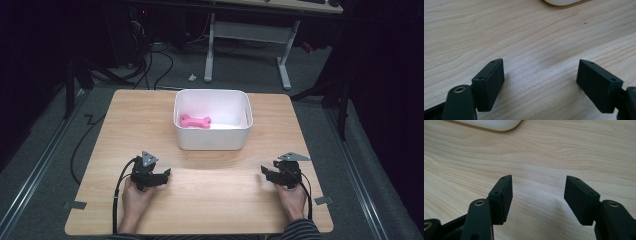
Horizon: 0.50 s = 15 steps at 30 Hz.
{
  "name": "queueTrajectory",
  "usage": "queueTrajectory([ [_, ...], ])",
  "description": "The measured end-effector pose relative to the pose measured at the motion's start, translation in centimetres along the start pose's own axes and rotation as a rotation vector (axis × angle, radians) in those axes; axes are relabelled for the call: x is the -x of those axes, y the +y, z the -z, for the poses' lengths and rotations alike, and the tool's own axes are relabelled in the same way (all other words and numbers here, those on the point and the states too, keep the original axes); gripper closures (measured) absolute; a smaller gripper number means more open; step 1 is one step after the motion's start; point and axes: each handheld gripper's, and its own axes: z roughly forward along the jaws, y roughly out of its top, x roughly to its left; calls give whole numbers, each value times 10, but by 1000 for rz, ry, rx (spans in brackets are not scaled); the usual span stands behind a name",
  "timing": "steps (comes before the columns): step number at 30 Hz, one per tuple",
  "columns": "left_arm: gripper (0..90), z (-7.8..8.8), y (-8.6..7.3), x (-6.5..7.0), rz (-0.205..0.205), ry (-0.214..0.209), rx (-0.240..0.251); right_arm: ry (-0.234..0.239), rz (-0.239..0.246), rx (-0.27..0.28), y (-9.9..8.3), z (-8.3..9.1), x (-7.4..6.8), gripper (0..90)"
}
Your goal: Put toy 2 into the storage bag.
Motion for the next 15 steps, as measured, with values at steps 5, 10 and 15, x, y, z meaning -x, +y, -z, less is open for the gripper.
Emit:
queueTrajectory([
  [5,225,0,0,0,0,0,0,-41,21,-20,-5,-8,-1,385],
  [10,225,0,0,0,0,-1,-1,-48,33,17,-12,-11,-1,358],
  [15,225,0,0,0,0,-1,-1,-44,36,13,-12,-11,-1,327],
])
